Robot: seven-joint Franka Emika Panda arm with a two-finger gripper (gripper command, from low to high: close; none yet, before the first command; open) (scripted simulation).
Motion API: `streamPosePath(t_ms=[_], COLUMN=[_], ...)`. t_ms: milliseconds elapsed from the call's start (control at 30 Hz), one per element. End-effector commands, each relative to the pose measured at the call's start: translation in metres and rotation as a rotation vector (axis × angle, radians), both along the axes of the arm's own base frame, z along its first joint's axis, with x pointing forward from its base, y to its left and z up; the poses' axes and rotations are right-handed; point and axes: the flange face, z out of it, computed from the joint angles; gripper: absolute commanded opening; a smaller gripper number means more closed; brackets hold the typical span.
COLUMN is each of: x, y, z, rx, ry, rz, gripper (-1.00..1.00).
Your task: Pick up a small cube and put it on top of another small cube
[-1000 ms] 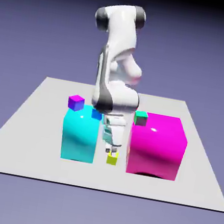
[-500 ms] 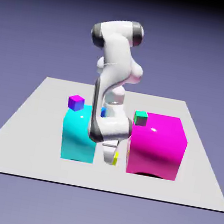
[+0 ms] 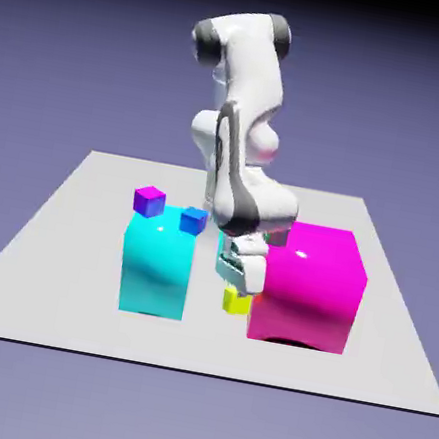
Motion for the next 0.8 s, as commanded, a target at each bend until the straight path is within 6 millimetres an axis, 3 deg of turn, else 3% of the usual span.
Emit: streamPosePath(t_ms=[0, 200, 367, 567, 767], x=[0.008, 0.043, 0.056, 0.051, 0.028], y=[0.0, 0.008, 0.028, 0.062, 0.097], z=[0.009, 0.072, 0.126, 0.18, 0.214], rx=[-0.008, -0.067, -0.127, -0.213, -0.314], ry=[-0.057, -0.35, -0.528, -0.645, -0.635], rz=[0.044, 0.331, 0.603, 0.955, 1.313], gripper=[-1.0, -1.0, -1.0, -1.0, -1.0])
